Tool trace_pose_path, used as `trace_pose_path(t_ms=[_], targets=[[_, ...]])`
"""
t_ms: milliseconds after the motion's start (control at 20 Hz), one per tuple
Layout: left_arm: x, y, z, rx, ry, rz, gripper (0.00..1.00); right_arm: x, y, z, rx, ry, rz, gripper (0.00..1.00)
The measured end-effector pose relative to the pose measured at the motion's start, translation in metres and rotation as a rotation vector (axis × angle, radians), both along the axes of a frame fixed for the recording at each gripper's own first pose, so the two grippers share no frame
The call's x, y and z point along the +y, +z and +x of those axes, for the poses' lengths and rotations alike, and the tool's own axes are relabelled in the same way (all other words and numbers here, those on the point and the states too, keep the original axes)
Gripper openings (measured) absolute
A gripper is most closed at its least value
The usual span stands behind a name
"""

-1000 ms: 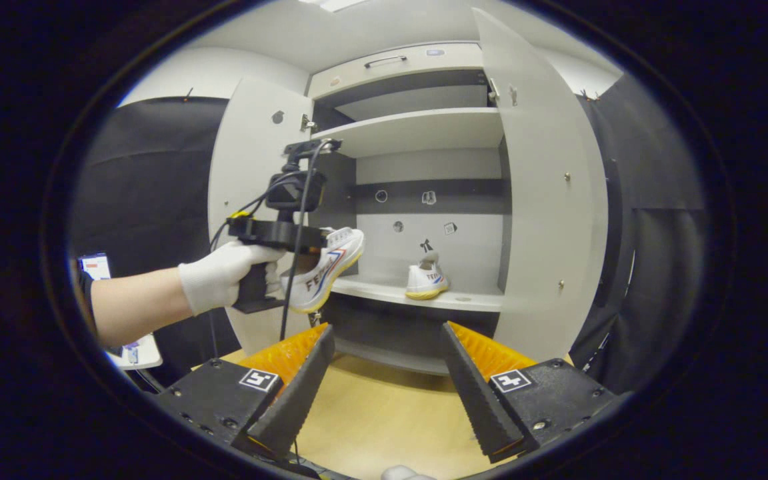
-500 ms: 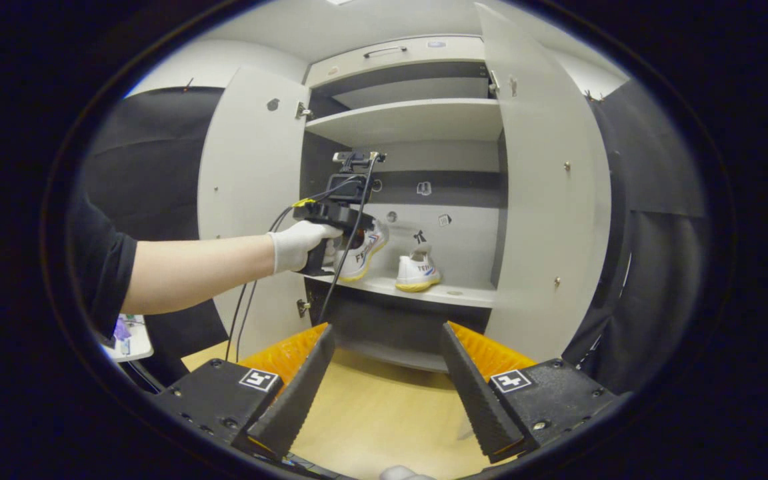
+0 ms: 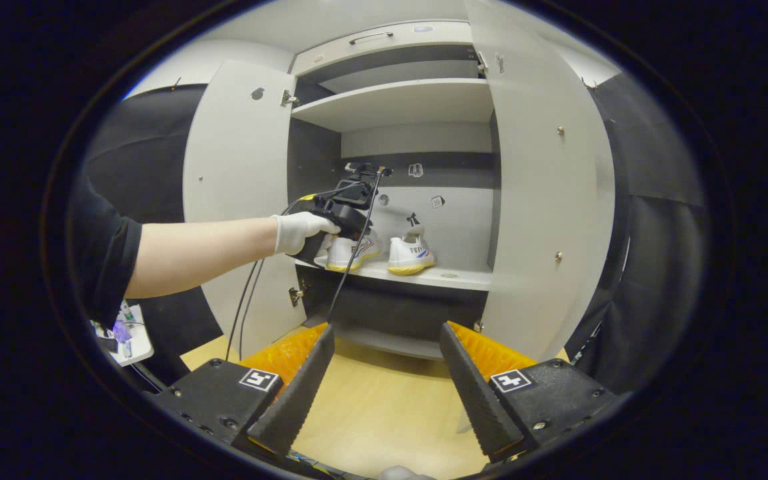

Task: Grab one shoe with the right hand and put it into the shoe cabinet, grab the other shoe with the left hand and put it into the shoe cabinet; then close the right door with the right hand and the left door with the left hand.

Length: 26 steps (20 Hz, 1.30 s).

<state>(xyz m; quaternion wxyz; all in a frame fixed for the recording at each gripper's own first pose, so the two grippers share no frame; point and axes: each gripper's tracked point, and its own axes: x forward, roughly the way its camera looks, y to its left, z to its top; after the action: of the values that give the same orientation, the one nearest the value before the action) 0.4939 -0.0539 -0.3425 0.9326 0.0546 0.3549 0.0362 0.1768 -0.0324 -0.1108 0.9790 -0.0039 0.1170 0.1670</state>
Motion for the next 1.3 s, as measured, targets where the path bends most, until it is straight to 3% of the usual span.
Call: trace_pose_path(t_ms=[50, 150, 250, 350, 400, 450, 550, 700, 1000, 1300], targets=[[0.001, -0.001, -0.002, 0.005, 0.002, -0.008, 0.01, -0.001, 0.000, 0.001, 0.003, -0.003, 0.002, 1.00], [-0.004, 0.003, -0.004, -0.011, -0.012, -0.034, 0.24, -0.002, 0.002, 0.003, 0.005, -0.005, 0.012, 1.00], [-0.007, 0.011, -0.008, -0.032, -0.027, -0.050, 0.21, -0.002, 0.003, 0.004, 0.003, -0.004, 0.020, 1.00], [-0.009, 0.019, -0.014, -0.054, -0.031, -0.068, 0.30, 0.000, 0.006, 0.004, 0.002, -0.002, 0.028, 1.00], [-0.012, 0.025, -0.016, -0.077, -0.044, -0.075, 0.29, 0.000, 0.007, 0.003, -0.002, -0.001, 0.029, 1.00], [-0.013, 0.034, -0.021, -0.094, -0.054, -0.079, 0.51, 0.001, 0.009, 0.003, -0.007, 0.001, 0.028, 1.00], [-0.013, 0.054, -0.029, -0.147, -0.054, -0.084, 0.48, 0.003, 0.011, 0.001, -0.016, 0.004, 0.024, 1.00], [-0.007, 0.089, -0.045, -0.254, -0.041, -0.063, 1.00, 0.004, 0.017, -0.002, -0.037, -0.003, 0.022, 1.00], [-0.011, 0.161, -0.095, -0.466, -0.050, -0.081, 0.97, -0.004, 0.027, -0.006, -0.056, -0.058, 0.025, 1.00], [-0.004, 0.191, -0.159, -0.561, -0.047, -0.067, 0.96, -0.011, 0.036, -0.016, -0.065, -0.116, 0.054, 1.00]])
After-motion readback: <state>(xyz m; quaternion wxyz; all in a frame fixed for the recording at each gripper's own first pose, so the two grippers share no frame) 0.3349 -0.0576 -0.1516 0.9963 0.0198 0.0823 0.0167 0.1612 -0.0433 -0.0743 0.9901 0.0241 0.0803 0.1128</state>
